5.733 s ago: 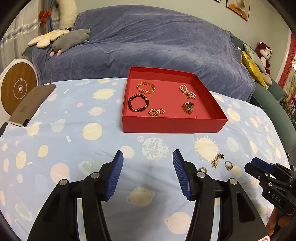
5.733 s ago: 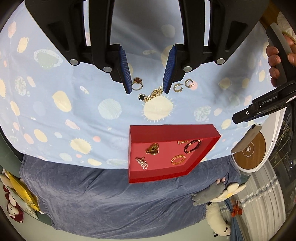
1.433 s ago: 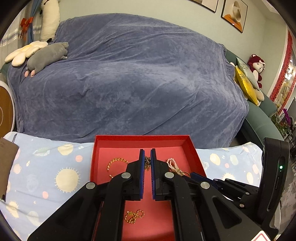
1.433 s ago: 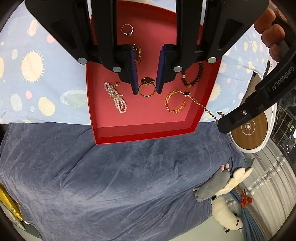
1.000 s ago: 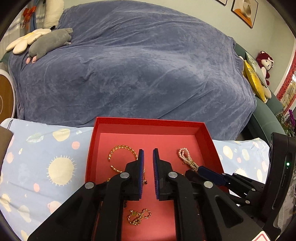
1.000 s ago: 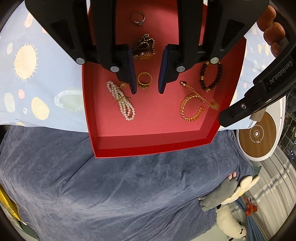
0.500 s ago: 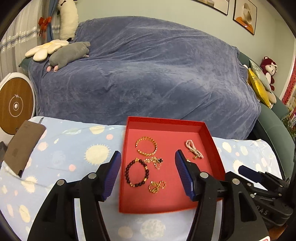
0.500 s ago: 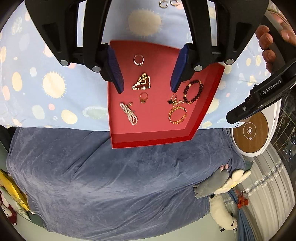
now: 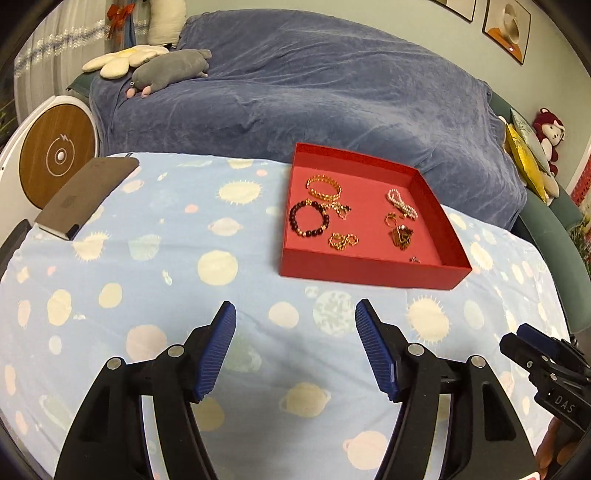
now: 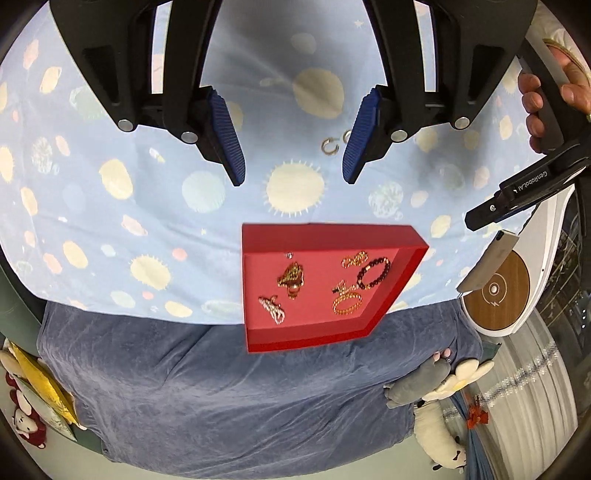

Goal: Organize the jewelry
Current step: 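Move the right gripper to a gold hoop earring and close it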

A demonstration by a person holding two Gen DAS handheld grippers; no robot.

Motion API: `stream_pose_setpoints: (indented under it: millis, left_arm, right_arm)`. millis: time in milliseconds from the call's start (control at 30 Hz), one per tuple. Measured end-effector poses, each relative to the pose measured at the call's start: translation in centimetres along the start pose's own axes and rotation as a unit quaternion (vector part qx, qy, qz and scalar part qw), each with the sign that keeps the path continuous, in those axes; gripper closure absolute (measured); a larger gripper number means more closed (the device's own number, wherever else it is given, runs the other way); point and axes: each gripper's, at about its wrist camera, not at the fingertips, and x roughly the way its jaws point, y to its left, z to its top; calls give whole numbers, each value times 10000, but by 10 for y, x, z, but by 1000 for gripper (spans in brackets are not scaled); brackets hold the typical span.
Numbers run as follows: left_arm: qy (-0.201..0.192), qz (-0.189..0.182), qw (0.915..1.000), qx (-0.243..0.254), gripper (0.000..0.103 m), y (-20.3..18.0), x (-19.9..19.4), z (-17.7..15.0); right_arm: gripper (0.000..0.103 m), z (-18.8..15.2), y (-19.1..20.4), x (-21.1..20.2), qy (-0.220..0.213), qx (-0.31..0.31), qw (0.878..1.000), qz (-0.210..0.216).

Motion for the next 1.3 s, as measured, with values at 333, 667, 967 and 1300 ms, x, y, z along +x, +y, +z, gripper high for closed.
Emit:
stream_pose_setpoints:
  millis: [333,667,967,1300]
  left_arm:
    - [330,16,9978,581,36,-16,23,-38]
    - [396,-27,9958,828,34,-27,28,-46]
    - [483,-97,9955,805,34,-26,32,-48]
    - [520,-104,9955,788,34,-22,34,-52]
  right_arm:
    - [60,-39,16,28,245,-542,9981,-140]
    - [71,-41,37,60,382,-814,9959,-32]
    - [82,-39,39,75,436,-834,9956,-5]
    - [87,-35,50,84,384,-945,9948,-48]
